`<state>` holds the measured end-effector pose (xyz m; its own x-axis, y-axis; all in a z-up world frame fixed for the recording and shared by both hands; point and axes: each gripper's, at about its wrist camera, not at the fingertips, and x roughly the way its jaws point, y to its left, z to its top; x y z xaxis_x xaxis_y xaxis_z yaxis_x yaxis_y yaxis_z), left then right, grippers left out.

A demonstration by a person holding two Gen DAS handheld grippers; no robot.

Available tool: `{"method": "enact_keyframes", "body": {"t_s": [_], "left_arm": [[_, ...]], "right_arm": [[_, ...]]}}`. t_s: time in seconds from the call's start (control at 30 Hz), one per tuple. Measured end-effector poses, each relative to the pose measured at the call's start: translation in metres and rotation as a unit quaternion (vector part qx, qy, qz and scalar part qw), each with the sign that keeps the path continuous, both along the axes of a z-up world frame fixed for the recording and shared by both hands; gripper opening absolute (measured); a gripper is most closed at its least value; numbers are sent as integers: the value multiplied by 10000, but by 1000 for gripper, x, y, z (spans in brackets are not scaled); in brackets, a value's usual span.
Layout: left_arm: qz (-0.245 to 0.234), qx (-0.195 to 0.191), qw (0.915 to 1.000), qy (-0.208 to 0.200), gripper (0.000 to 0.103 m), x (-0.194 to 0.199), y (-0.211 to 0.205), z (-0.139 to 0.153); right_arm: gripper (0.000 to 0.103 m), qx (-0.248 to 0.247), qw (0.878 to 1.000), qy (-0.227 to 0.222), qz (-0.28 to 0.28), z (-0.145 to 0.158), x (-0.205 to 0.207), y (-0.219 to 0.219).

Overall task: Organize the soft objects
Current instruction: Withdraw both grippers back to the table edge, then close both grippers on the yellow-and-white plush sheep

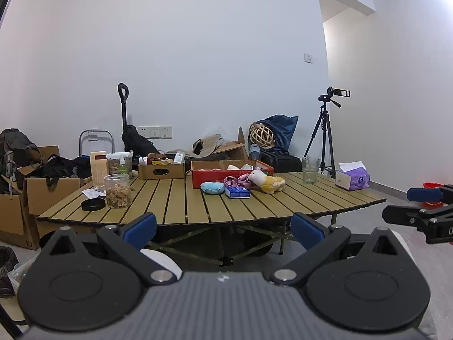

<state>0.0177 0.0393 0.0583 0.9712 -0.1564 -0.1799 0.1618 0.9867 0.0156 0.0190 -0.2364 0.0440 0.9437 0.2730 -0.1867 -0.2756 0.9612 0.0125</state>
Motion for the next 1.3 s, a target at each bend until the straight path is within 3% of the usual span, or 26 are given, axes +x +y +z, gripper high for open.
{"method": "enact_keyframes", "body": {"t_s": [0.47,0.67,1.07,1.3], "left_arm": [[-105,1,9999,73,103,22,-3,1],[-115,-19,9999,102,103,50,-4,3],[-169,156,9970,734,103,153,-20,-21],[-289,180,9959,841,103,234,-30,-28]], "right_arm": [[96,2,9999,134,36,-2,19,5],[96,34,9999,98,-21,2,48,0],[95,47,9976,651,-247,-26,149,-16],[95,246,9963,779,-255,-34,229,-29]]}}
